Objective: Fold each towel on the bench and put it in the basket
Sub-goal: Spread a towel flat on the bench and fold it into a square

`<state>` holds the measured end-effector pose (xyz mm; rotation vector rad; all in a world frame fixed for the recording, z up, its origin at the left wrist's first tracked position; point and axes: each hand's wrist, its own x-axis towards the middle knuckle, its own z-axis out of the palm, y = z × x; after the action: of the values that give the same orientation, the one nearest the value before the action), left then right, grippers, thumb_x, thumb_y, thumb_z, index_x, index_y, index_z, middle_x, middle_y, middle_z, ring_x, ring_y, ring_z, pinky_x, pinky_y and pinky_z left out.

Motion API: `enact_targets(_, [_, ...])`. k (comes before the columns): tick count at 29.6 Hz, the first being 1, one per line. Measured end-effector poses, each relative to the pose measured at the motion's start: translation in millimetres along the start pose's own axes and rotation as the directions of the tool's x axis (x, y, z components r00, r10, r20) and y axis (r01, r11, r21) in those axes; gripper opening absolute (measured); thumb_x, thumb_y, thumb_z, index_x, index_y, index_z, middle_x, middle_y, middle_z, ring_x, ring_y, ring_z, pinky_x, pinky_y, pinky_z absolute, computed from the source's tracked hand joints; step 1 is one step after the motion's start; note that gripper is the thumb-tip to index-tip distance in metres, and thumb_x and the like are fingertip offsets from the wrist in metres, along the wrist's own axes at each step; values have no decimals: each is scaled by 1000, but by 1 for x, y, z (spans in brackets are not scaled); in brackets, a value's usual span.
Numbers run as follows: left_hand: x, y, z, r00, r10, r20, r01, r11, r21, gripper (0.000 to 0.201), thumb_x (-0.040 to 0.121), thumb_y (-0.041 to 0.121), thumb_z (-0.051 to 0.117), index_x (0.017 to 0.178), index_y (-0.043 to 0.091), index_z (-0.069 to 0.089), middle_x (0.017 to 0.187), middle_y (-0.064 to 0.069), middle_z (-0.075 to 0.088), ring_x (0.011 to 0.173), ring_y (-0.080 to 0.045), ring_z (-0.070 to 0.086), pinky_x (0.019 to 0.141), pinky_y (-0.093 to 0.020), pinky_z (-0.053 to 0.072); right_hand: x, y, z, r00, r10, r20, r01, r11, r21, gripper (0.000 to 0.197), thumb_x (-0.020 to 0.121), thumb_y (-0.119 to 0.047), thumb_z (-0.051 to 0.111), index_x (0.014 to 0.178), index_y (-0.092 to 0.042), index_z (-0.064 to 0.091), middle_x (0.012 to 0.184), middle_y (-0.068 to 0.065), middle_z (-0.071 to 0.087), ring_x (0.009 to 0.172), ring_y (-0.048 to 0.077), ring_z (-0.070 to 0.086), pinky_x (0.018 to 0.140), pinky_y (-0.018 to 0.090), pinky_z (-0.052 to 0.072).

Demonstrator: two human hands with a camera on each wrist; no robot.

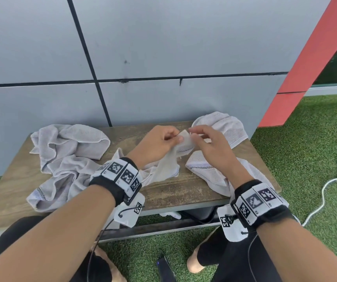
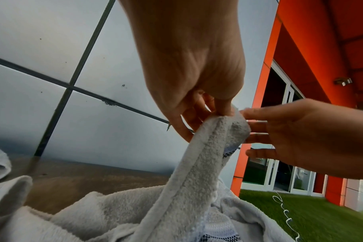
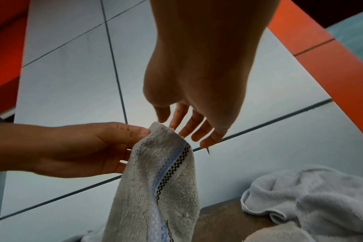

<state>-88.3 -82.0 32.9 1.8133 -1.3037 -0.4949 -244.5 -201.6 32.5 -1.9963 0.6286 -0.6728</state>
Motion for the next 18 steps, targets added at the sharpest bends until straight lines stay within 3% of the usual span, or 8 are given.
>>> enact_targets(3, [1,7,1,998,16,53,-14,999,-30,19,97,30,63,88,14,68,75,-9,68,63,-10,51,63,-24,37,4,-8,3,997,-33,67,36,998,-47,9,97,-20,63,94,-16,71,88,-6,69,79,0,59,72,11,42])
enact_targets(6, [-3,7,3,997,-17,78,21,999,-45,32,98,29,62,71,14,53,58,8,45,54,-8,36,56,-21,29,13,-10,3,998,-28,-55,24,997,-70,10,95,-18,67,84,-18,69,73,-11,62,64,-3,53,63,9,39])
enact_targets(8, [-7,2,1,989,-43,140,46,999,-18,41,98,30,62,65,18,41,59,7,35,56,-13,31,57,-27,25,22,-10,-3,982,3,-189,-13,998,-54,7,95,-19,66,89,-18,69,74,-14,60,64,-3,53,65,11,40])
enact_targets(10, [-13,-6,-10,983,-80,165,76,997,30,42,99,33,60,64,16,43,60,1,39,57,-16,34,58,-29,26,33,-9,-18,939,54,-338,-55,998,8,6,95,-20,65,93,-17,70,74,-12,59,65,-1,50,69,20,41])
enact_targets(12, [-16,-16,-27,987,-120,112,111,990,83,42,99,35,59,64,13,52,56,4,45,53,-13,38,55,-27,30,41,-5,-33,900,121,-420,-100,992,72,9,96,-22,65,92,-17,71,69,-11,55,61,3,46,68,24,39])
enact_targets(14, [-17,-23,-44,989,-144,31,139,980,143,40,99,37,58,66,14,60,56,7,50,52,-9,42,54,-24,33,43,-1,-42,891,159,-425,-145,987,66,13,96,-23,65,94,-13,72,65,-10,53,57,5,43,63,23,38])
enact_targets(16, [-14,-27,-59,988,-154,-23,155,965,211,36,99,37,58,81,6,66,67,-6,60,61,-13,51,59,-28,37,42,0,-44,895,168,-414,-161,986,52,16,95,-23,66,96,-9,73,65,-8,53,55,5,43,57,19,37])
enact_targets(18, [-12,-27,-74,985,-163,-64,174,947,270,35,99,33,59,88,1,67,72,-14,62,64,-16,53,60,-29,38,41,0,-45,893,177,-414,-173,984,46,16,94,-24,67,97,-10,73,67,-7,56,59,8,50,60,26,48])
